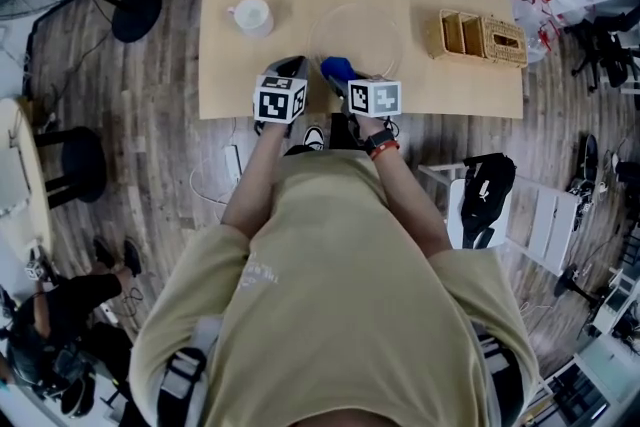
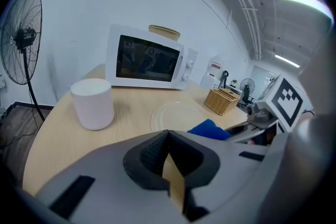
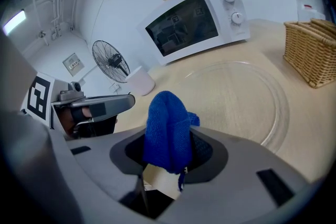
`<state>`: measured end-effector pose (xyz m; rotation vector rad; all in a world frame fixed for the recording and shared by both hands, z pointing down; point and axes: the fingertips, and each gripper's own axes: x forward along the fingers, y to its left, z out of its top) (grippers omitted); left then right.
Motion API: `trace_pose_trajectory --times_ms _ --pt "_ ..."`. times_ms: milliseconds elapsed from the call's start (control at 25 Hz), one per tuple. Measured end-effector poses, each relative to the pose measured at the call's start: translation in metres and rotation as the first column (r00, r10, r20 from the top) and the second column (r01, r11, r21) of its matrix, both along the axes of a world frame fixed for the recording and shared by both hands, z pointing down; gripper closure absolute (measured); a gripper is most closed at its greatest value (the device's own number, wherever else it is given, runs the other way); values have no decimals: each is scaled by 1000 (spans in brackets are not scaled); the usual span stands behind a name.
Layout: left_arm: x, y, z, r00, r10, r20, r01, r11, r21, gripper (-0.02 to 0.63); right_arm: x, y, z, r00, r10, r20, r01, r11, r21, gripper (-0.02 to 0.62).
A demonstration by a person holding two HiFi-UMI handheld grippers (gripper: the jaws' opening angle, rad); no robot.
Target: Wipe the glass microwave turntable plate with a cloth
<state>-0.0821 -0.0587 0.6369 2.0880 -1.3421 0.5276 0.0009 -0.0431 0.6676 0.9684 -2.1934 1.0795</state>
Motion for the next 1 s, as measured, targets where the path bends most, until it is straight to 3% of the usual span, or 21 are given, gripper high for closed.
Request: trace_pose_trajectory --times_ms 360,1000 --pt "-11 13 4 1000 -14 -2 14 1000 -11 588 -15 11 13 994 -89 -69 89 996 0 437" --pt "12 8 11 999 31 -19 -32 999 -26 588 -14 12 13 992 -108 -69 108 994 5 437"
